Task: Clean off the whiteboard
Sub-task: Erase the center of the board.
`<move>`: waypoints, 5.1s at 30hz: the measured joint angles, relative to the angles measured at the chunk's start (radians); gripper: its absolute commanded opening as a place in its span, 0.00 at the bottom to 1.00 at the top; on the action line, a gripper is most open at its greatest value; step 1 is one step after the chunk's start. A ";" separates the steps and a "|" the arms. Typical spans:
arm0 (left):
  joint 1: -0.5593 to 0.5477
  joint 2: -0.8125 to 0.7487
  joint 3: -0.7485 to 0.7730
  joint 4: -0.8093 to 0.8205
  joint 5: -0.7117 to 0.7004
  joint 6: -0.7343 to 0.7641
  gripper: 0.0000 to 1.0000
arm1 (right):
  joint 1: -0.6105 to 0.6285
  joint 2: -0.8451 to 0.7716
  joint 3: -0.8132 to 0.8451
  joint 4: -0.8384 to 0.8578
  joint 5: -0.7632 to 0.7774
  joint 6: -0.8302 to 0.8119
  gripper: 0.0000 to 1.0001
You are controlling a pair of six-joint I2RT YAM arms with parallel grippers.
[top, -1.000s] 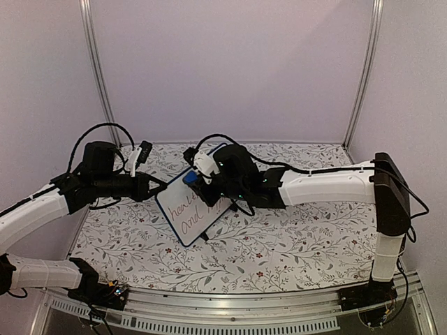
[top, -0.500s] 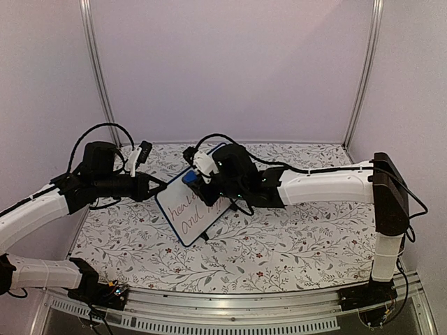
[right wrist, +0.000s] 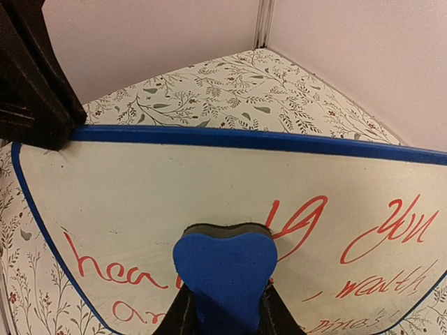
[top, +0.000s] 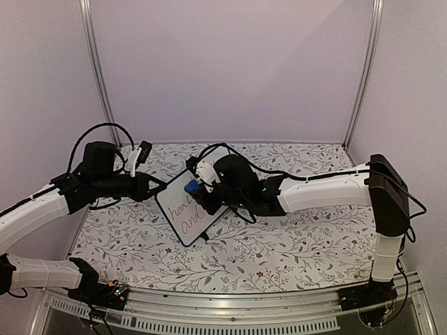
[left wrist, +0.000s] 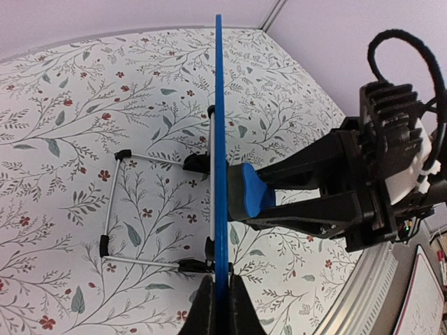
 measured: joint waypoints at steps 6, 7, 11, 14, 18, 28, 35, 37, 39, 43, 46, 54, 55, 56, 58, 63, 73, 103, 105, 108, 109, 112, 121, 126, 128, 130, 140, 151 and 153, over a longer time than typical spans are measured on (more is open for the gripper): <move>0.000 0.000 0.000 0.000 0.000 0.000 0.00 | 0.002 0.000 -0.020 0.013 0.000 0.010 0.15; 0.000 0.000 0.000 0.000 0.000 0.000 0.00 | 0.002 0.000 -0.021 0.013 0.000 0.011 0.14; 0.000 0.000 0.000 0.000 0.000 0.000 0.00 | 0.002 0.000 -0.021 0.014 0.001 0.013 0.15; 0.000 0.000 0.000 0.000 0.000 0.000 0.00 | 0.002 0.000 -0.020 0.014 0.003 0.012 0.14; 0.000 0.000 0.000 0.000 -0.001 0.000 0.00 | 0.003 0.000 -0.002 -0.013 0.009 0.006 0.15; 0.000 0.000 0.000 0.002 0.002 0.000 0.00 | -0.010 0.000 0.090 -0.047 0.027 -0.038 0.15; 0.000 0.000 0.000 0.002 0.002 0.000 0.00 | -0.014 0.000 0.087 -0.046 0.027 -0.041 0.15; 0.000 0.000 0.000 0.002 0.002 0.000 0.00 | -0.014 0.000 0.077 -0.040 0.027 -0.040 0.14; 0.000 0.000 0.000 0.002 0.001 0.000 0.00 | -0.016 0.000 0.060 -0.033 0.026 -0.038 0.14; 0.000 0.000 0.000 0.001 -0.003 0.000 0.00 | -0.017 0.000 0.013 -0.024 0.025 -0.028 0.14; 0.000 0.000 0.000 0.001 -0.003 0.000 0.00 | -0.016 0.000 -0.016 -0.022 0.024 -0.015 0.15; 0.000 0.000 0.000 0.001 -0.003 0.000 0.00 | -0.016 0.000 -0.031 -0.013 0.025 -0.002 0.15; 0.000 0.000 0.000 0.001 -0.003 0.000 0.00 | -0.016 0.000 -0.030 -0.013 0.025 -0.002 0.15; 0.000 0.000 0.000 0.001 -0.003 0.000 0.00 | -0.016 0.000 -0.028 -0.015 0.025 -0.002 0.15; 0.000 0.000 0.000 0.001 -0.004 0.000 0.00 | -0.017 0.000 -0.016 -0.032 0.025 -0.003 0.15; 0.000 -0.002 0.000 0.001 -0.005 -0.003 0.00 | -0.027 0.000 0.047 -0.063 0.026 -0.021 0.15; 0.000 -0.002 0.000 0.001 -0.005 -0.003 0.00 | -0.053 0.001 0.107 -0.063 0.025 -0.045 0.15; 0.000 -0.003 0.000 0.001 -0.010 -0.004 0.00 | -0.058 0.000 0.029 -0.060 0.000 0.005 0.15; 0.000 -0.003 0.000 0.001 -0.010 -0.004 0.00 | -0.058 0.001 0.064 -0.061 0.006 -0.002 0.15; 0.000 -0.003 0.000 0.001 -0.009 -0.004 0.00 | -0.058 0.002 0.104 -0.058 0.013 -0.014 0.15; 0.000 -0.003 0.000 0.001 -0.008 -0.004 0.00 | -0.058 0.002 0.108 -0.058 0.014 -0.016 0.15; 0.000 -0.003 0.000 0.000 -0.010 -0.004 0.00 | -0.058 0.007 0.108 -0.055 0.013 -0.017 0.15; 0.000 -0.003 0.000 -0.001 -0.015 -0.004 0.00 | -0.048 0.007 0.027 -0.019 -0.022 -0.009 0.15; 0.000 -0.003 0.000 -0.001 -0.013 -0.004 0.00 | -0.025 0.006 -0.047 -0.014 -0.020 0.005 0.15; 0.000 -0.003 0.000 0.000 -0.010 -0.004 0.00 | -0.021 0.006 -0.066 -0.017 -0.013 0.009 0.15; 0.000 -0.003 0.000 0.001 -0.006 -0.004 0.00 | -0.017 0.006 -0.074 -0.027 0.000 0.011 0.15; 0.000 -0.003 0.000 0.001 -0.008 -0.004 0.00 | -0.028 0.006 0.008 -0.080 0.029 -0.003 0.15; 0.000 -0.003 0.000 0.000 -0.012 -0.004 0.00 | -0.111 0.003 0.074 -0.072 0.030 -0.039 0.15; 0.000 -0.003 0.000 0.000 -0.012 -0.005 0.00 | -0.122 0.003 0.074 -0.071 0.029 -0.040 0.15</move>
